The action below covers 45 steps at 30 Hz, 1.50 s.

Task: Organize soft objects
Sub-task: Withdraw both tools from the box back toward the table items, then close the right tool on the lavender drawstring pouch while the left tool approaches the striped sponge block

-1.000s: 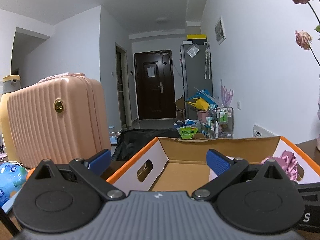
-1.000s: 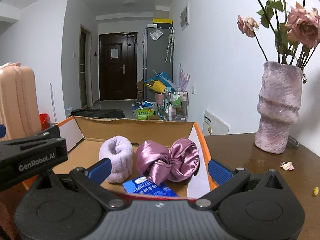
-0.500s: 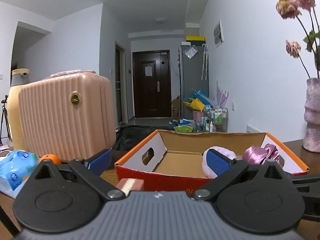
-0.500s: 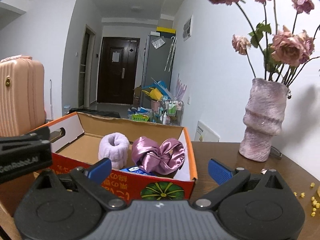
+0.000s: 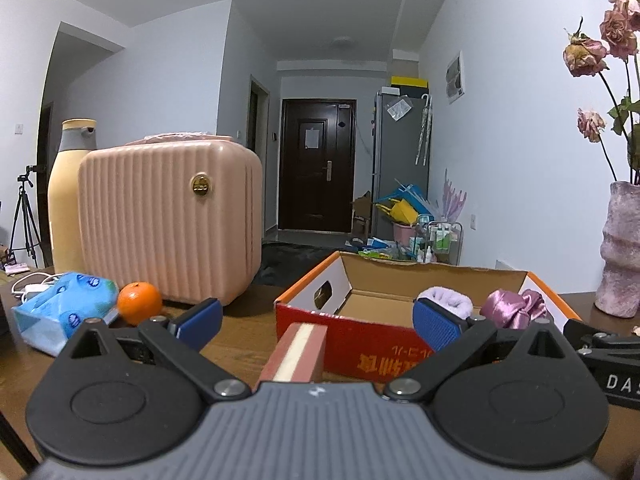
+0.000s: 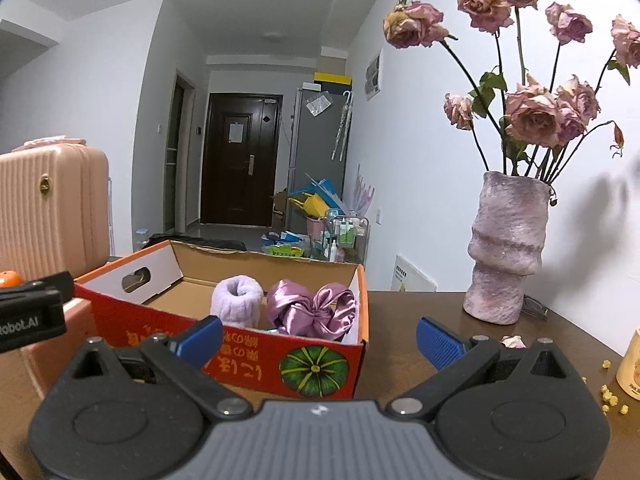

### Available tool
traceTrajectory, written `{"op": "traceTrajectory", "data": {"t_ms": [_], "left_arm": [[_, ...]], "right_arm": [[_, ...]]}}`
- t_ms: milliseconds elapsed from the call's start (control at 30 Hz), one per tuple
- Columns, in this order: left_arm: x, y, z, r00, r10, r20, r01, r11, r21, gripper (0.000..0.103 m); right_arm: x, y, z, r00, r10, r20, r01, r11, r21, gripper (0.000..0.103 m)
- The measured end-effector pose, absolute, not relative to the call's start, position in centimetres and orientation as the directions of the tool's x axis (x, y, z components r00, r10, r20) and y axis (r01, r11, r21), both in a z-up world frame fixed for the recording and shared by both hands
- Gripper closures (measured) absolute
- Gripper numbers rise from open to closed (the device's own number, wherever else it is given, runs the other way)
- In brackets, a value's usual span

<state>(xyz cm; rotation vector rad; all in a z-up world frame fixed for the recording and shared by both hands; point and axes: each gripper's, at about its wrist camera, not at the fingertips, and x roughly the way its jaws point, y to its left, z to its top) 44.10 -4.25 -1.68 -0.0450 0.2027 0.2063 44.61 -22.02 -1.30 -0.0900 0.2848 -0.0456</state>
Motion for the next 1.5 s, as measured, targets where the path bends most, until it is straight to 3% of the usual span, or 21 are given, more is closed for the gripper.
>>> {"op": "traceTrajectory", "data": {"t_ms": [1033, 1500], "left_arm": [[32.7, -2.4, -2.0, 0.956, 0.13, -0.264, -0.129, 0.991, 0.021, 0.0], [27.9, -1.9, -2.1, 0.958, 0.081, -0.276, -0.073, 0.997, 0.04, 0.0]], "right_arm": [[31.1, -23.6, -2.0, 0.955, 0.088, -0.284, -0.103, 0.994, -0.04, 0.0], [27.2, -25.0, -2.9, 0.947, 0.059, -0.315, -0.065, 0.998, -0.011, 0.0]]}}
